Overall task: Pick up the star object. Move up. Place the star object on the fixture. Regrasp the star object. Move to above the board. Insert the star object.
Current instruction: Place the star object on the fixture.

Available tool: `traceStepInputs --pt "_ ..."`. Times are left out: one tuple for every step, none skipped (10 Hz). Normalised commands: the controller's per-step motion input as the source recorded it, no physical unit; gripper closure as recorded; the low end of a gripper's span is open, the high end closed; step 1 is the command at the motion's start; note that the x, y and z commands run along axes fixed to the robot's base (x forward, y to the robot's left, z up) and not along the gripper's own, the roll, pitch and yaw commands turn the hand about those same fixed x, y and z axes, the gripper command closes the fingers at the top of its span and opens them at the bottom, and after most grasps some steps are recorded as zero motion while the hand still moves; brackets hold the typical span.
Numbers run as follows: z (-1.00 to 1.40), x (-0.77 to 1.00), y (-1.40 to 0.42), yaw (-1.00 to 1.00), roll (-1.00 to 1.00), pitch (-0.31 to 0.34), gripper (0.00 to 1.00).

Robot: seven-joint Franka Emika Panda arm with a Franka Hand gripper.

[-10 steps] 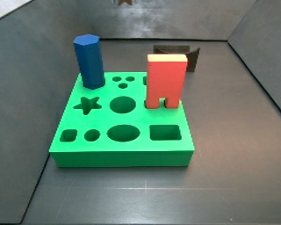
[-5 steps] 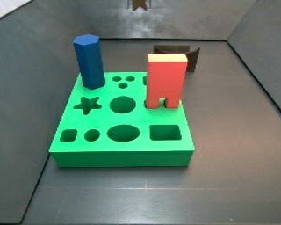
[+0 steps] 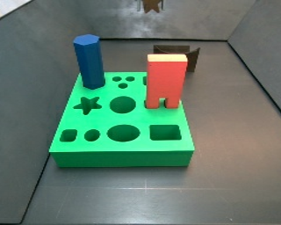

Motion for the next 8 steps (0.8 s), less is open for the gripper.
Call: traceStepInputs --pt "0.13 1.00 0.09 -0.07 -1.00 0.014 1.00" --pt "0.10 1.00 0.11 -0.08 -1.00 0.026 1.00" --pt "0.06 0.97 0.08 -0.08 -1.00 0.042 1.00" --pt "0.04 0.90 0.06 -0.08 -1.00 0.057 1.00" --pt "0.02 0.81 0.05 -0.08 -1.00 0.071 1.00" --pt "0.00 0.73 0.05 -0.09 -1.00 0.080 1.00" --pt "-0.01 0.63 0.05 -0.10 -1.00 0.090 1.00" --pt "-0.01 0.56 0.05 -0.11 -1.00 0.097 1.00"
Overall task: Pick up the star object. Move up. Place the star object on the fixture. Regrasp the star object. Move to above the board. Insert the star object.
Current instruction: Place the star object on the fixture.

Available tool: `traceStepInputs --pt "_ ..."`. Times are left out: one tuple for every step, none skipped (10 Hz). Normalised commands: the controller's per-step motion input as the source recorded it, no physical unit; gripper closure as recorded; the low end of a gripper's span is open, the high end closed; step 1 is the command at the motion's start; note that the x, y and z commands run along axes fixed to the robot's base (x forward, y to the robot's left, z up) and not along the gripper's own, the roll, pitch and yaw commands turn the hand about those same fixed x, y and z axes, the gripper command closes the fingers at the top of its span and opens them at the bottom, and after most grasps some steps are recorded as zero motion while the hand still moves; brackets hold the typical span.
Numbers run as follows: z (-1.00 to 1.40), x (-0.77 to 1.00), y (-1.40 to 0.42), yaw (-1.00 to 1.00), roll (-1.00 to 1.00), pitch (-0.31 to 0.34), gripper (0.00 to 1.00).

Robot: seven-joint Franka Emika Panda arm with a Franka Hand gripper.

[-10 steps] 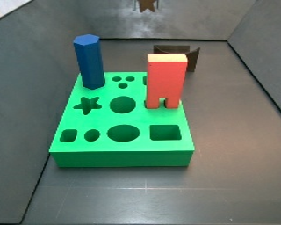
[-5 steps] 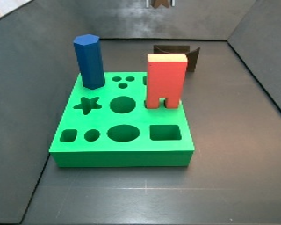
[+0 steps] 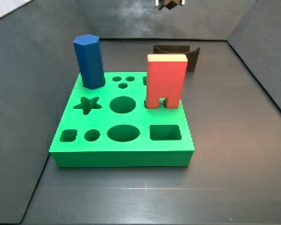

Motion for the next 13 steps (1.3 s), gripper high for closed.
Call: traceStepInputs --pt "-0.01 0.48 0.05 -0.12 -1.00 0.103 1.00" --pt "-0.01 0.38 0.05 -0.13 -1.00 0.112 1.00" --pt "-0.01 0.31 0.05 -0.14 -0.93 0.110 1.00" --pt "-0.02 0.24 0.05 -0.14 -0.76 0.094 1.00" --pt "-0.02 0.15 0.05 -0.13 -0.54 0.070 1.00" --pt "-0.02 0.09 0.05 -0.12 -0.37 0.057 1.00" --pt "0.00 0.06 0.03 -0.11 -0.24 0.029 1.00" --pt "-1.00 0.12 0.13 -0.04 -1.00 0.159 1.00" --pt "-1.00 0.12 0.14 -0.04 -1.00 0.155 1.00" --pt "-1.00 0.14 0.14 -0.09 -1.00 0.192 1.00" --pt "-1.00 0.16 0.14 -0.12 -0.86 0.202 1.00" --pt "-1.00 0.16 0.14 -0.15 -0.75 0.188 1.00" --pt "-1.00 0.17 0.15 -0.18 -0.54 0.145 1.00"
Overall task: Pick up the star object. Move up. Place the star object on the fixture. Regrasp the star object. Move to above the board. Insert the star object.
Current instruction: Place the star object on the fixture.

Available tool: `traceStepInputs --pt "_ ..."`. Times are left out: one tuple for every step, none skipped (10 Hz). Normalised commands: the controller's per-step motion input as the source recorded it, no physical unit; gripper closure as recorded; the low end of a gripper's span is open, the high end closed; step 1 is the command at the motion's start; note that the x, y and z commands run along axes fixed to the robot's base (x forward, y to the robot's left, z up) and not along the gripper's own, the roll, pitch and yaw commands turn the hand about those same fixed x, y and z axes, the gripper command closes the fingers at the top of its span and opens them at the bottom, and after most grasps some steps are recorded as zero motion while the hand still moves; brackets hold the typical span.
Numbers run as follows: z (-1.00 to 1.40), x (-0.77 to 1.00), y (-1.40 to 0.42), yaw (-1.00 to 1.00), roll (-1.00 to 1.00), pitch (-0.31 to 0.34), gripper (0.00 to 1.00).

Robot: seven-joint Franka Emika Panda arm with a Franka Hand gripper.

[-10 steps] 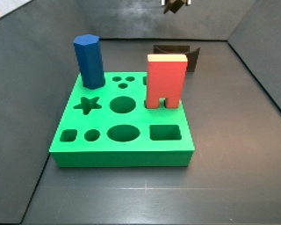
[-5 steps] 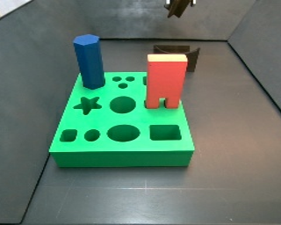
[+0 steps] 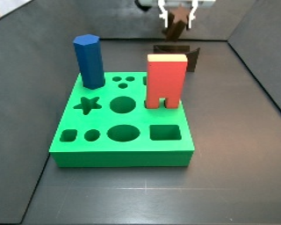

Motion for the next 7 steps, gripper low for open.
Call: traceStepInputs --pt "-1.00 0.18 0.15 -0.20 -0.38 0.114 1.00" --pt "-1.00 0.20 0.14 -0.20 -0.21 0.075 1.00" --pt "-0.84 0.17 0.12 -0.20 -0.17 0.037 1.00" --pt "-0.63 0.14 0.10 -0.19 -0.18 0.002 1.00" --pt "-0.45 0.11 0.08 -0.17 -0.18 -0.022 1.00" --pt "-0.32 0.09 0.08 -0.13 -0.15 -0.042 1.00" --pt "-0.30 0.08 0.09 -0.11 -0.14 -0.057 1.00"
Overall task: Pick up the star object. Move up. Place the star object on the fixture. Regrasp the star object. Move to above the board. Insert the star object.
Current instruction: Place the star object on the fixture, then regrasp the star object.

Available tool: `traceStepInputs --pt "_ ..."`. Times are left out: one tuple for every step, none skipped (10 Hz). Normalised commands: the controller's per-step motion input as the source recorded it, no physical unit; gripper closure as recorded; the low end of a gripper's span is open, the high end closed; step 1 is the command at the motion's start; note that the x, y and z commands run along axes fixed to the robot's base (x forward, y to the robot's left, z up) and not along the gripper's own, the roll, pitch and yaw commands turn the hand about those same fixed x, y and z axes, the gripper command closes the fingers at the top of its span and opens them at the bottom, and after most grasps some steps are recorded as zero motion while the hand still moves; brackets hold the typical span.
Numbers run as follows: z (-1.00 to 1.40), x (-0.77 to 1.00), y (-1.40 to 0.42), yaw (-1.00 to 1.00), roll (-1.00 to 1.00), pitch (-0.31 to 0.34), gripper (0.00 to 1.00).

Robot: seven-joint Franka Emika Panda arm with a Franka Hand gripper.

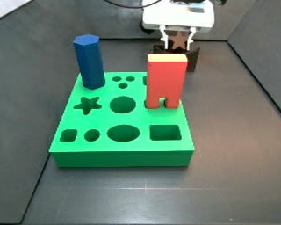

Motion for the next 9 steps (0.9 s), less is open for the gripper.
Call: traceStepInputs --pt "-0.30 0.08 0.09 -0.09 -0.14 -0.056 1.00" --pt "-0.30 0.08 0.09 -0.07 -0.14 -0.055 1.00" --pt "-0.17 0.00 -0.50 0.00 0.00 0.000 1.00" --pt "0.00 0.00 0.00 0.00 0.00 0.000 0.00" --pt "1.00 0.00 0.00 -0.04 -0.02 -0.035 0.00" --pt "1.00 0.00 0.00 -0.03 -0.01 -0.035 0.00" --pt "1.00 -0.02 0.00 -0.01 0.01 -0.023 0.00" --pt "1.00 -0.02 0.00 0.01 0.03 -0.014 0.00" --pt "1.00 -0.03 0.00 0.02 0.05 0.009 0.00"
